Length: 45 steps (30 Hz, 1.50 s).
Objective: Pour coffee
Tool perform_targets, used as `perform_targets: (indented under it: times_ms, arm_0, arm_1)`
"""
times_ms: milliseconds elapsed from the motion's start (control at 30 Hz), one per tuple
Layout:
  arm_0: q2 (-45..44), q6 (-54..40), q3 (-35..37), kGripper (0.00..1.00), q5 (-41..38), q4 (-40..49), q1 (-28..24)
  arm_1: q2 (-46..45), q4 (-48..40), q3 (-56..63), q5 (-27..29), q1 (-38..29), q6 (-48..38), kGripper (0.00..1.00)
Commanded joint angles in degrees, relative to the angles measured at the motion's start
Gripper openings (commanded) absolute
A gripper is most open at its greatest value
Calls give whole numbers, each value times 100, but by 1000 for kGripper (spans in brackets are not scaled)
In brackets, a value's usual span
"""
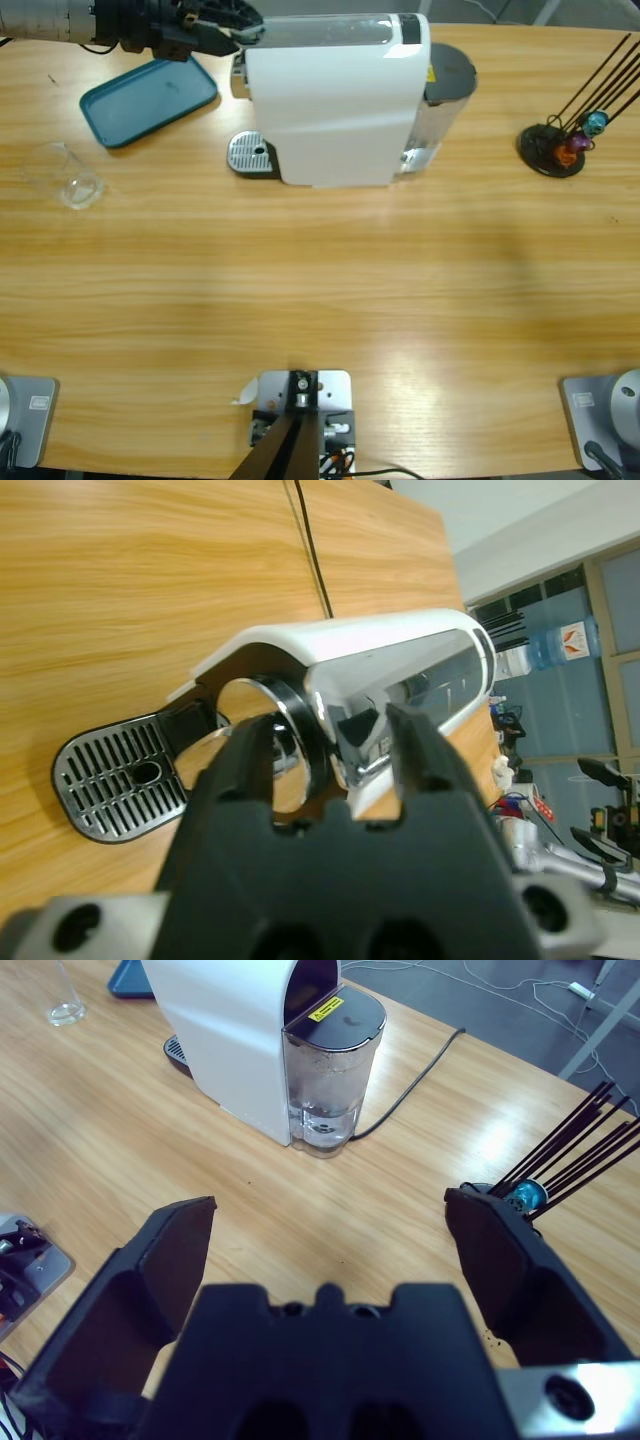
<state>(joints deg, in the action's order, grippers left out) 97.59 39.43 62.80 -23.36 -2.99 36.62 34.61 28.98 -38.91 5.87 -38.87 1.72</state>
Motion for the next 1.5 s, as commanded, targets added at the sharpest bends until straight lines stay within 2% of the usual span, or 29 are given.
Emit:
perform_targets:
  times_ms: [33, 333, 533, 700, 1100, 1133, 1167, 1200, 1267, 1333, 1400, 1467, 1500]
  arm_0:
    - [-205, 65, -163, 0, 204, -81, 124]
    - [-347, 250, -215, 0, 183, -180, 187]
    - [-461, 563, -31, 0, 183, -832, 323]
    - [-576, 694, 272, 0, 248, -807, 442]
    - [-959, 679, 382, 0, 380, -677, 572]
    - [-941, 512, 451, 30, 462, -700, 648]
    - [-948, 190, 491, 318, 666, -695, 760]
    - [-999, -285, 490, 557, 1085, -619, 929]
    - [-1151, -944, 588, 785, 1642, 119, 1166]
    - [-1310, -1825, 604, 854, 1858, 1054, 1377]
    - [-1514, -2617, 465, 882, 2136, 1784, 1504]
    - [-1924, -3088, 73, 909, 2220, 2148, 1506]
    - [-2242, -3436, -215, 958, 2206, 2192, 1516]
  arm_1:
    - [-89, -60, 191, -69, 2, 30, 1000]
    - [-94, -60, 191, -62, 2, 30, 1000]
    - [-86, -60, 191, -60, 2, 30, 1000]
    - [-84, -60, 191, -60, 2, 30, 1000]
    - [0, -60, 173, -69, 2, 30, 1000]
    - [-1, -60, 172, -69, 2, 30, 1000]
    - [13, -63, 165, -69, 2, 30, 1000]
    - [27, -68, 165, -65, 2, 21, 1000]
    - [160, -54, 128, -13, 2, -24, 1000]
    - [312, 37, 52, 9, 2, -161, 1000]
    - [667, 308, -150, 5, 2, -253, 1000]
    - [890, 633, -505, -141, 2, -341, 1000]
    - [1006, 654, -551, -206, 2, -580, 1000]
